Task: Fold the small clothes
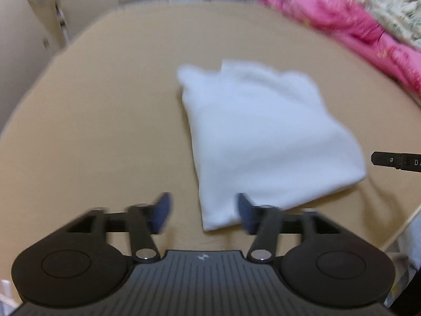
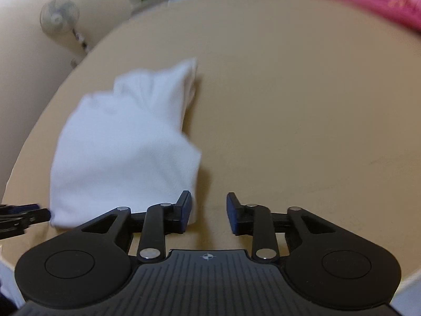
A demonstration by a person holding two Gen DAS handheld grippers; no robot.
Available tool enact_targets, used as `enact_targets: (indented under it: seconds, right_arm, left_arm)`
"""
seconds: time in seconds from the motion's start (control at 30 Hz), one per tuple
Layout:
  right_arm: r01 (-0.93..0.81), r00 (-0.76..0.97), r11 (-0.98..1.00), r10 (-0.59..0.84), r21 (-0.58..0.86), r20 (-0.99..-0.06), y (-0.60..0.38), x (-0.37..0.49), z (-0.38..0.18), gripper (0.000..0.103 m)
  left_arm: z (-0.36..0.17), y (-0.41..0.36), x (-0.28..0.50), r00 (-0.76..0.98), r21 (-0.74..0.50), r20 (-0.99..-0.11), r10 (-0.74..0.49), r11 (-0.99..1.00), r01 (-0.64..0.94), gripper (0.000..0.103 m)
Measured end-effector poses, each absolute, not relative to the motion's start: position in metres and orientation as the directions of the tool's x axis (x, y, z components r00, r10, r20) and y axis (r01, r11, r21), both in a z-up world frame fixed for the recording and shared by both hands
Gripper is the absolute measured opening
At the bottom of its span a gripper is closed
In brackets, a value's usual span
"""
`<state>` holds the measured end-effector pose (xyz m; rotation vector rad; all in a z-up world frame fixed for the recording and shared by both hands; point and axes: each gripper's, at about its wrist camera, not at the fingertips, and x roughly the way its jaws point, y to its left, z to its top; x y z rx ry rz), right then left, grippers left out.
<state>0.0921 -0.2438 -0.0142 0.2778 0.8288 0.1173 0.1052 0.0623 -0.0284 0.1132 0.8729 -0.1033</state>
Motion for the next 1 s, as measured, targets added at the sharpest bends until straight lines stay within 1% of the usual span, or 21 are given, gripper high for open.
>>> enact_targets:
  seconds: [0.03, 0.1, 0.13, 0.23, 0.33, 0.43, 0.47, 0.53, 0.6, 0.67, 0.73, 0.9, 1.0]
  right_arm:
    - [-0.007, 0.693, 0.965, 0.194, 0.262, -0.694, -0.243, 0.085, -0.003, 0.039]
    - [-0.015, 0.728, 0.977, 0.158, 0.215, -0.667, -0.244, 0.068, 0.017, 0.058]
    - [-0.011, 0.736, 0.981, 0.139, 0.194, -0.663, -0.243, 0.059, 0.026, 0.067]
    - [0.015, 0.758, 0.985, 0.100, 0.171, -0.645, -0.234, 0.034, 0.041, 0.082]
    - [0.007, 0.778, 0.981, 0.116, 0.192, -0.617, -0.222, 0.013, 0.040, 0.084]
    - [-0.014, 0.792, 0.982, 0.125, 0.187, -0.598, -0.209, -0.012, 0.028, 0.084]
    - [-0.028, 0.788, 0.981, 0.141, 0.194, -0.599, -0.204, -0.017, 0.024, 0.084]
    - [-0.071, 0.767, 0.979, 0.178, 0.194, -0.616, -0.193, -0.022, 0.021, 0.084]
    - [-0.091, 0.776, 0.982, 0.173, 0.164, -0.606, -0.187, -0.025, 0.023, 0.084]
    - [-0.099, 0.788, 0.984, 0.168, 0.149, -0.592, -0.184, -0.023, 0.024, 0.084]
    - [-0.100, 0.784, 0.983, 0.173, 0.154, -0.596, -0.182, -0.019, 0.022, 0.084]
    - [-0.095, 0.797, 0.984, 0.167, 0.153, -0.580, -0.179, -0.011, 0.022, 0.084]
    - [-0.087, 0.792, 0.982, 0.170, 0.167, -0.586, -0.177, -0.007, 0.019, 0.085]
  left_arm:
    - [-0.018, 0.056, 0.099, 0.666, 0.083, -0.746, -0.025, 0.988, 0.129, 0.087]
    - [-0.002, 0.051, 0.077, 0.706, 0.117, -0.708, 0.007, 0.987, 0.108, 0.093]
    - [0.004, 0.050, 0.064, 0.717, 0.112, -0.697, 0.008, 0.989, 0.098, 0.095]
    - [0.016, 0.044, 0.029, 0.730, 0.065, -0.684, 0.008, 0.997, 0.050, 0.095]
    - [0.026, 0.044, -0.005, 0.718, 0.024, -0.696, 0.009, 1.000, 0.010, 0.095]
    - [0.024, 0.041, -0.030, 0.726, 0.023, -0.687, 0.019, 1.000, -0.004, 0.096]
    - [0.020, 0.039, -0.034, 0.730, 0.030, -0.683, 0.028, 0.999, -0.011, 0.102]
    - [0.013, 0.037, -0.041, 0.720, 0.016, -0.693, 0.024, 1.000, -0.017, 0.102]
    - [0.008, 0.033, -0.037, 0.705, 0.016, -0.709, 0.027, 1.000, -0.023, 0.102]
    - [0.004, 0.028, -0.030, 0.717, 0.021, -0.696, 0.032, 0.999, -0.024, 0.102]
    - [0.000, 0.024, -0.021, 0.726, 0.033, -0.687, 0.033, 0.999, -0.014, 0.102]
    - [-0.008, 0.017, -0.006, 0.712, 0.024, -0.701, 0.032, 0.999, -0.022, 0.102]
    - [-0.010, 0.015, -0.003, 0.718, 0.024, -0.696, 0.029, 1.000, -0.017, 0.102]
